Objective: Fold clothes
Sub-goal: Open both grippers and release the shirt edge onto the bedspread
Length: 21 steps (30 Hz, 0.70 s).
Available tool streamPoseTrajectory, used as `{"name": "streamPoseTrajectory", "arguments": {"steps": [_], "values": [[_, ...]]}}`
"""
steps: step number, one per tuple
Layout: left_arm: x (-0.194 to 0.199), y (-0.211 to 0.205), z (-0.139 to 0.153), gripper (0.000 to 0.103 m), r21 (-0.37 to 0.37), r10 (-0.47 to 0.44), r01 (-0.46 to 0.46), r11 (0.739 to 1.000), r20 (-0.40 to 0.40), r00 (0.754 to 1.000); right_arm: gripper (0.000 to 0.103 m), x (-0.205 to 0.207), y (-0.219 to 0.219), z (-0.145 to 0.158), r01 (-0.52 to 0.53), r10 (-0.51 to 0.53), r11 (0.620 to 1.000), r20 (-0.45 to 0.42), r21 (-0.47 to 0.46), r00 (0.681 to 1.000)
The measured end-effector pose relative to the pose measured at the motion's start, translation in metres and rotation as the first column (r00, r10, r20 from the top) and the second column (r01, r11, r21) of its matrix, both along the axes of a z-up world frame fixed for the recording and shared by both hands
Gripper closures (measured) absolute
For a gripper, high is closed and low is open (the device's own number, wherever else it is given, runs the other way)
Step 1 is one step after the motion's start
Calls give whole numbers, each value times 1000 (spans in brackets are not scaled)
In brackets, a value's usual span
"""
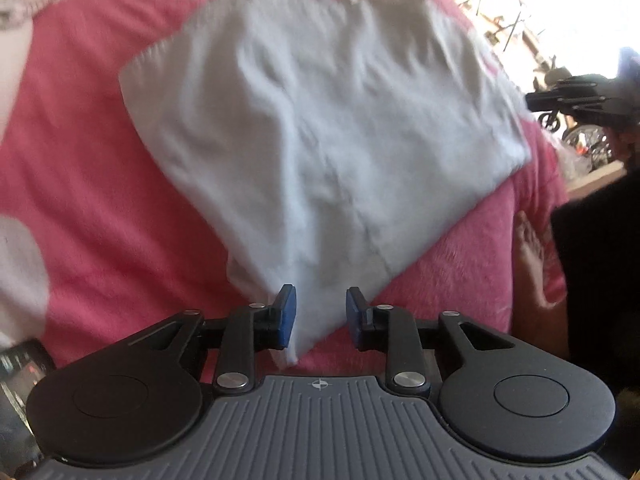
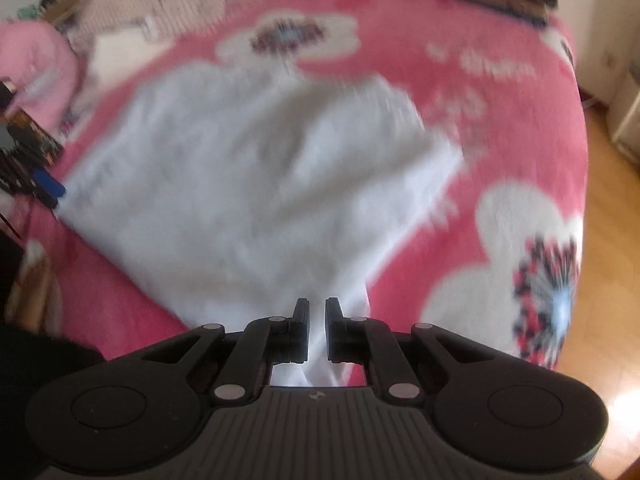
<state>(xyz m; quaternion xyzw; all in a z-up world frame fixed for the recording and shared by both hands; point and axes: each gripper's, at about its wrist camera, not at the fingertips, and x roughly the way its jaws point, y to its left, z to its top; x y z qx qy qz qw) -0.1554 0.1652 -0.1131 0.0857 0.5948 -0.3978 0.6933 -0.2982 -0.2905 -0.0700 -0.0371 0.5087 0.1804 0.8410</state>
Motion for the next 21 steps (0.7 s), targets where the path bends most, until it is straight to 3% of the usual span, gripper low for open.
{"name": "streamPoseTrajectory", "arguments": {"steps": [5,9,12,16,21], "values": [[3,-27,-21,75,4,-16,16,1000,64,998,94,20,49,-17,-126,123,991,63,39,990],[-1,-24,-34,76,27,-13,10,1000,113,994,96,31,50,-63,-88,90,992,12,-87,996],[0,-16,-18,75,1,1,-1,1000,119,993,94,32,36,-48,-3,4,999,33,-35,999],[12,-17,0,72,-54,50,-42,998,165,985,94,45,32,-22,28,-31,999,107,23,994],[36,-32,6,63,-73,110,-94,993,262,959,88,87,57,-12,-65,62,998,194,9,979]]}}
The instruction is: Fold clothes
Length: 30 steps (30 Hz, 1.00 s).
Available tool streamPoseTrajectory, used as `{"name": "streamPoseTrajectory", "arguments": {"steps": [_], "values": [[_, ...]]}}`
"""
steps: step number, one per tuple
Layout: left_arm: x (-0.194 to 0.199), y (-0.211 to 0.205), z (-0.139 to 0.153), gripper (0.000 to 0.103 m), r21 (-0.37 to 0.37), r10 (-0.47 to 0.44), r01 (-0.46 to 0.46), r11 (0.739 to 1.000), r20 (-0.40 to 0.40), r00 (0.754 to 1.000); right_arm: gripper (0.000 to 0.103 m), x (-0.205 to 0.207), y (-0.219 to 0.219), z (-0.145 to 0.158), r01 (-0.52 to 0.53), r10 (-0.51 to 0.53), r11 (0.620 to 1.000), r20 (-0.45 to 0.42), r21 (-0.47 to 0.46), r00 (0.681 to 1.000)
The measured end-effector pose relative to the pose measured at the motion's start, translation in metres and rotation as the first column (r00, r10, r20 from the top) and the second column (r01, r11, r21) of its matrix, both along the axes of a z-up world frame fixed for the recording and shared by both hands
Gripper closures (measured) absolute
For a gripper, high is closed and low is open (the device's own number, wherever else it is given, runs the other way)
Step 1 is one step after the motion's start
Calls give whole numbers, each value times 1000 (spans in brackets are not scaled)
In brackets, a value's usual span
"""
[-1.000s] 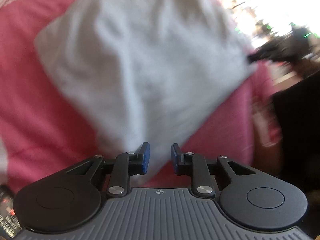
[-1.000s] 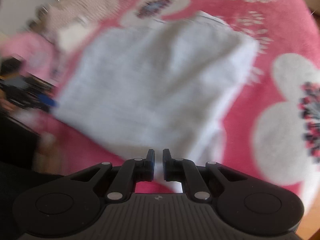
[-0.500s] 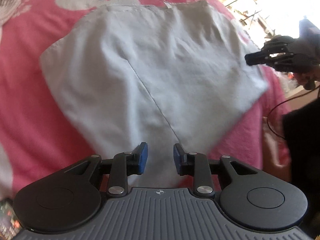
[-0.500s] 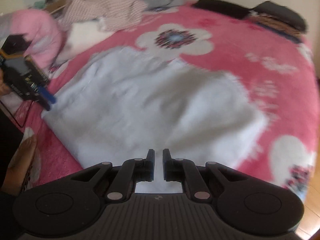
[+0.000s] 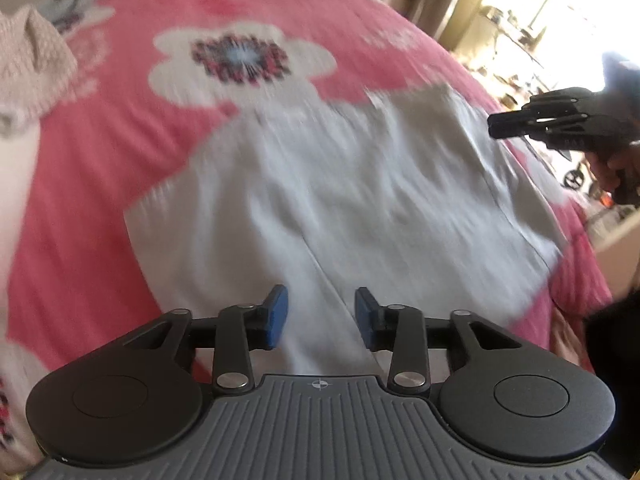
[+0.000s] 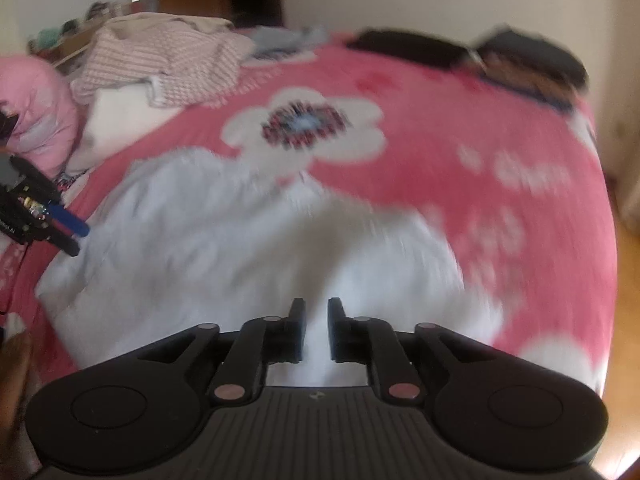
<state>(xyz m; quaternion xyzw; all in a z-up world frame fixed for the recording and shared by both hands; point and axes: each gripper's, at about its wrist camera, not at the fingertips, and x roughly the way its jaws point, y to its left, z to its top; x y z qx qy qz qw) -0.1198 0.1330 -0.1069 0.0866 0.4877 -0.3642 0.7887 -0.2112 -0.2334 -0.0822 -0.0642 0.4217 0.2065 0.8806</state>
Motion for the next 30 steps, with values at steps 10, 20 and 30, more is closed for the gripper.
{"name": "streamPoseTrajectory", "arguments": {"steps": [10,20,30], "values": [[30,-28,-2,44,-33,25,-18,999,235,972,70,68,51,-15,-170,181,977,74,-130,981],[65,-34,-19,45,4,-72,73,997,199,977,71,95,58,-37,-282,282,947,-24,-151,959],[64,-35,-16,62,4,-110,112,994,231,967,92,87,61,-38,-346,345,924,-32,-161,938]]}}
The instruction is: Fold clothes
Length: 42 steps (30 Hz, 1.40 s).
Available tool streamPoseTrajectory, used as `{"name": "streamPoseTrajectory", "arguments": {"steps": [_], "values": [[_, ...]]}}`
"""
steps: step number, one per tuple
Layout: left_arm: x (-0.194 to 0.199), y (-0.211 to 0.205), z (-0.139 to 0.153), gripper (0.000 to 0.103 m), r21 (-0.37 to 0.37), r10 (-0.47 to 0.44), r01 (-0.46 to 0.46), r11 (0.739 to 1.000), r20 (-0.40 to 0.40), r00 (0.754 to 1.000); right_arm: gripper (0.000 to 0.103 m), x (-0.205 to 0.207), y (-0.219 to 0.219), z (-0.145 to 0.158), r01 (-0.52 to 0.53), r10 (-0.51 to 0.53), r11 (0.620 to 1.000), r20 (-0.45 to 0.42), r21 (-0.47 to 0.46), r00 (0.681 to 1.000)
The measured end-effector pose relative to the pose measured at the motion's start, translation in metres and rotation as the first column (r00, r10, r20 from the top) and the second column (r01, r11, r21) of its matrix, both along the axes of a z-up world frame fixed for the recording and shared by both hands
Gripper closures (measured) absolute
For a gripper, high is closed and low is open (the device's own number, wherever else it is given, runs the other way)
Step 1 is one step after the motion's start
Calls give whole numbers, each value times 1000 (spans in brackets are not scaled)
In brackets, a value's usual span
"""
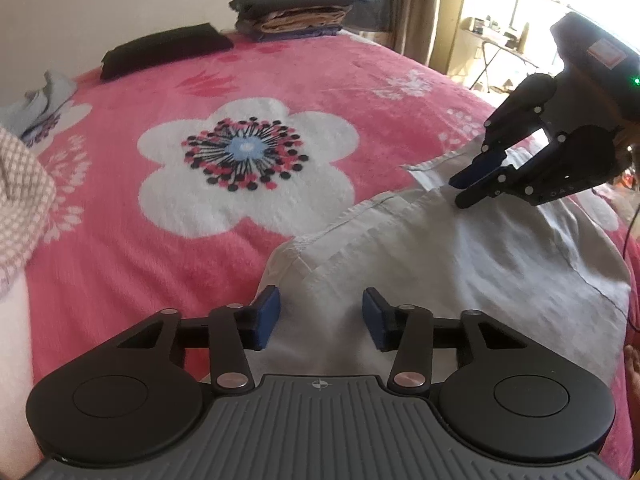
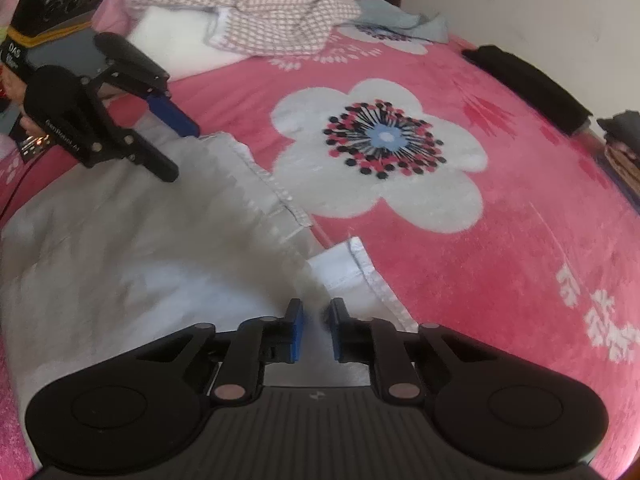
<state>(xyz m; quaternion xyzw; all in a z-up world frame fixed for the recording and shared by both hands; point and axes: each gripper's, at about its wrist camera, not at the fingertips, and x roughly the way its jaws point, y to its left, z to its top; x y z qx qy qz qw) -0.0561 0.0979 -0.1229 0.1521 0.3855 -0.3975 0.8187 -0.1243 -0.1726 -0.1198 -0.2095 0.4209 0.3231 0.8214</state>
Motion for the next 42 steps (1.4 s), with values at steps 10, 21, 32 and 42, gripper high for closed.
{"name": "streamPoseTrajectory", "arguments": {"steps": [10,21,32,42], "values": [[-9,-3,5,84,-11,-19,20,1000,26,999,102,-12,2,7,-4,4,1000,51,17,999],[-19,-8,12,103,-36,-31,34,999,74,997,103,-20,0,19,36,-39,999,121,25,992],[-5,-12,10,103,-40,23,-19,999,99,995,103,-15,-1,13,82,-80,997,170,-6,982],[-5,-1,14,68,-36,145,-141,989,153,977,101,-11,-1,4,131,-124,991,210,-18,970]]}}
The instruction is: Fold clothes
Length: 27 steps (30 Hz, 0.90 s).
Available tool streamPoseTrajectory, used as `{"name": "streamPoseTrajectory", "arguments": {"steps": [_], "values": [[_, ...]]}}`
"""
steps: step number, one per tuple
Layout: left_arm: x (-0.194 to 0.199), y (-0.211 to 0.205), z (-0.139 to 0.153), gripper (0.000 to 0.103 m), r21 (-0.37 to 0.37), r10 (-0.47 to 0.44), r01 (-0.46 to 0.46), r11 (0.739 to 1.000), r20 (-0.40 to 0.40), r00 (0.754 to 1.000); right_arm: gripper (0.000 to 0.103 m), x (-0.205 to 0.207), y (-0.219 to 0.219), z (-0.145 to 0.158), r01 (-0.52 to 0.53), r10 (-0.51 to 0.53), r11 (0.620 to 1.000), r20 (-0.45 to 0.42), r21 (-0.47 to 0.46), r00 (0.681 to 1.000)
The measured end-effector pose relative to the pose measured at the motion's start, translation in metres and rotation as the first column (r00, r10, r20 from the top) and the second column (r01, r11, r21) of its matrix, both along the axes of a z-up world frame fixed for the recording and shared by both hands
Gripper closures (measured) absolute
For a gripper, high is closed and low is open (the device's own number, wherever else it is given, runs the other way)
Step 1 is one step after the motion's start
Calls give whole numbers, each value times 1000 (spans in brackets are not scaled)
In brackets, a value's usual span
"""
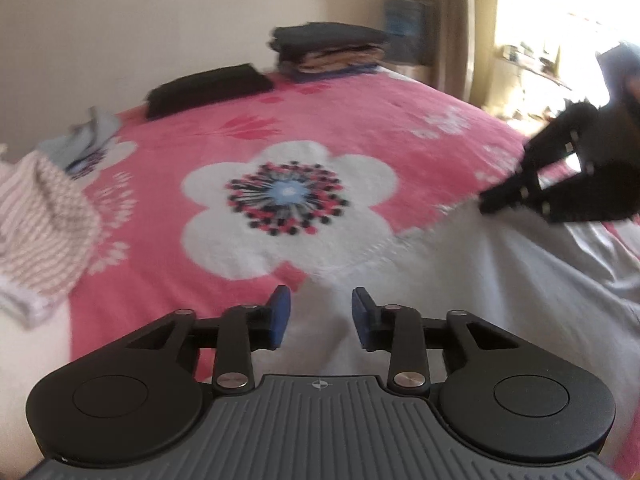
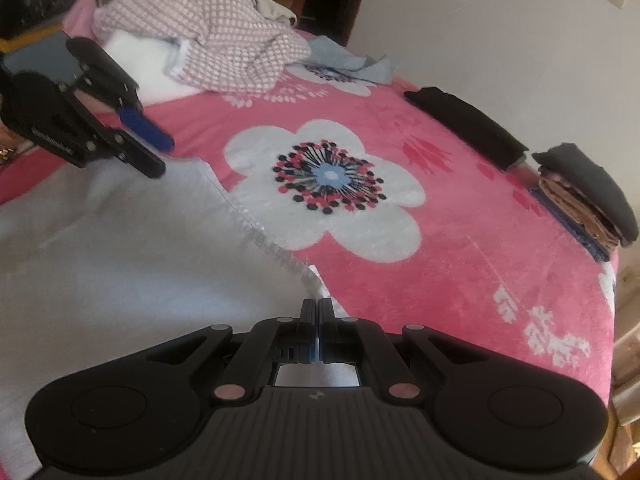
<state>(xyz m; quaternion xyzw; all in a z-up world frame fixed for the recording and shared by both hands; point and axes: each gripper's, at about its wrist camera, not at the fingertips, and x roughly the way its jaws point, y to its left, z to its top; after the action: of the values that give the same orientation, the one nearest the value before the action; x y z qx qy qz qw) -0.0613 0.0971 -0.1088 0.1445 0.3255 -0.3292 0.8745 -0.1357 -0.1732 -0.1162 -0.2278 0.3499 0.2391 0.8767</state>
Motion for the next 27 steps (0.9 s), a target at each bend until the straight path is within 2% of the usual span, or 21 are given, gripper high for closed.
{"name": "streamPoseTrajectory", "arguments": {"steps": [2,5,8,10,12,14,15,17,19,20,21,23,24,25,26,27], "values": [[-1,5,6,61,-9,25,-25,1000,12,1000,98,4,0,-4,39,-39,999,-3,-6,999],[-9,16,21,53,-22,42,-41,999,39,998,92,6,-23,9,171,-171,982,-7,80,985],[-18,28,36,49,-34,56,-55,998,27,998,91,-1,-63,30,338,-344,928,10,154,939],[-25,36,43,49,-49,35,-37,998,-38,999,91,-14,-92,44,427,-434,884,-3,190,901],[-33,42,44,49,-66,-16,7,998,-146,989,91,-32,-113,50,436,-425,864,-101,251,900],[-43,45,40,49,-78,-76,58,995,-247,966,91,-50,-117,48,395,-360,877,-169,274,917],[-48,45,35,49,-82,-107,86,993,-297,949,91,-59,-112,43,357,-312,897,-199,261,929],[-59,40,17,49,-78,-165,146,986,-410,897,91,-68,-101,26,302,-255,931,-227,204,940],[-69,35,-4,49,-42,-162,161,986,-475,865,91,-73,-95,7,275,-238,952,-236,137,942],[-72,35,-9,50,-25,-146,153,988,-481,864,91,-70,-100,-5,313,-286,945,-230,92,930],[-75,34,-15,50,-9,-131,146,989,-488,863,91,-66,-110,-14,380,-359,923,-225,57,906],[-79,36,-17,49,-6,-116,129,992,-484,867,91,-63,-139,-15,536,-513,842,-214,65,831],[-80,39,-14,50,-15,-114,121,993,-477,872,90,-66,-150,-10,580,-556,810,-205,84,806],[-81,42,-12,49,-25,-111,113,993,-470,876,90,-72,-158,-1,600,-576,792,-192,109,795],[-82,44,-9,50,-35,-111,107,994,-463,879,90,-79,-162,9,594,-569,793,-185,134,801],[-83,47,-7,49,-44,-121,114,992,-464,877,90,-88,-162,17,560,-531,813,-194,157,825]]}}
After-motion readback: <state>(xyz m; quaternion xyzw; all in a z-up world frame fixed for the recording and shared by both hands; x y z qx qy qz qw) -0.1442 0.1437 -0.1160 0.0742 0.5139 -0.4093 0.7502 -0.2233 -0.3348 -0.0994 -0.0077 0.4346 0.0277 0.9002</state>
